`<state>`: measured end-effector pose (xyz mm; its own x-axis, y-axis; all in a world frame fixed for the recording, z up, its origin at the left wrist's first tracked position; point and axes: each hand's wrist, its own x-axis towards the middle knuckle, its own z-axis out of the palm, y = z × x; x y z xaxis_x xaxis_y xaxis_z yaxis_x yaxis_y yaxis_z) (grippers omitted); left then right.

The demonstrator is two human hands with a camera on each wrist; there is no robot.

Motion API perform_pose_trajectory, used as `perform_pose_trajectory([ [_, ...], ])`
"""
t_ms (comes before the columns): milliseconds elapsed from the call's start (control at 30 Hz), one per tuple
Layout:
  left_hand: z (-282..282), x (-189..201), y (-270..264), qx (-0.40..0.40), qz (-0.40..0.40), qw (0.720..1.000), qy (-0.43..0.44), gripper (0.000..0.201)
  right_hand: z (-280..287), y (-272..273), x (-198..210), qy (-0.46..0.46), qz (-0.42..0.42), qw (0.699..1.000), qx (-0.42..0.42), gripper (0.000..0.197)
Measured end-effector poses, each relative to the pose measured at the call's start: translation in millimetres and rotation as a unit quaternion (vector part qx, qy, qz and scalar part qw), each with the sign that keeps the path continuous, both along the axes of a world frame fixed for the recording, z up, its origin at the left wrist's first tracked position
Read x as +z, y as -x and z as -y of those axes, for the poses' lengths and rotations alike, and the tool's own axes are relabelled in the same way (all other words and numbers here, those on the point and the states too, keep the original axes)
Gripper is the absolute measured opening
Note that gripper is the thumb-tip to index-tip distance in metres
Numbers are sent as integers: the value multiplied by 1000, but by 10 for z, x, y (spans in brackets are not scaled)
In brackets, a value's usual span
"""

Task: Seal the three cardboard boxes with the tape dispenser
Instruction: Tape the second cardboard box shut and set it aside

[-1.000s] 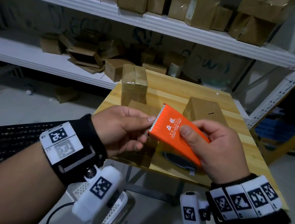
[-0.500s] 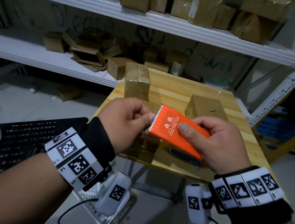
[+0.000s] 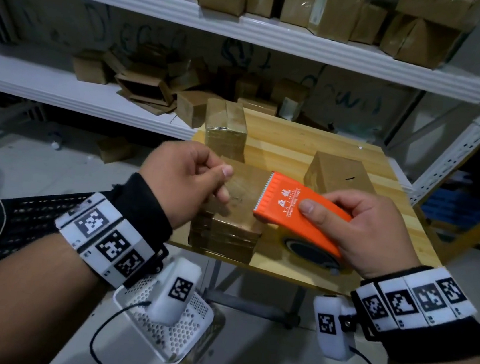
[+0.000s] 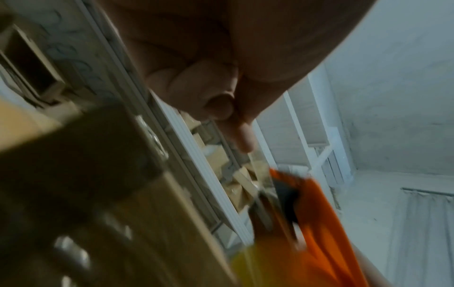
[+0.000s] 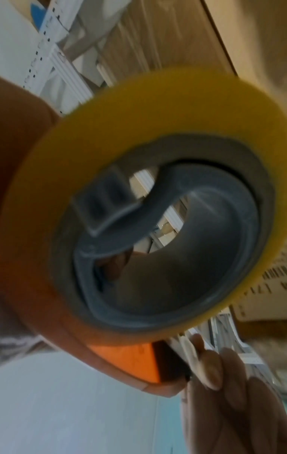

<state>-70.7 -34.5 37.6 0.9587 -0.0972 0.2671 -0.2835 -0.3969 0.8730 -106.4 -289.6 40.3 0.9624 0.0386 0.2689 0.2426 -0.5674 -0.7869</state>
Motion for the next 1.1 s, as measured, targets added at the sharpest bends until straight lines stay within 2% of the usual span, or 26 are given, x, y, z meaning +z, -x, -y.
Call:
perform_pose_trajectory([
  [133, -100, 20, -50, -1, -17, 1000, 17, 17, 42, 0, 17, -7, -9, 1000, -6, 41],
  [267, -111, 0, -65, -3, -15, 1000, -12, 18, 18, -32, 24, 7, -21, 1000, -17, 45],
  [400, -324, -24, -222, 69, -5, 998, -7, 20, 121, -48, 41, 18, -34, 998, -54, 48],
  [533, -457, -150, -341, 74, -49, 996, 21, 19, 139, -45, 58, 32, -68, 995, -69, 39],
  [733, -450, -200, -398, 77, -70, 994, 18, 20, 118, -96, 69, 26, -117, 989, -86, 37],
  [1100, -348, -459, -414, 70, -161, 984, -32, 33, 85, -199, 45, 35, -194, 975, -106, 43],
])
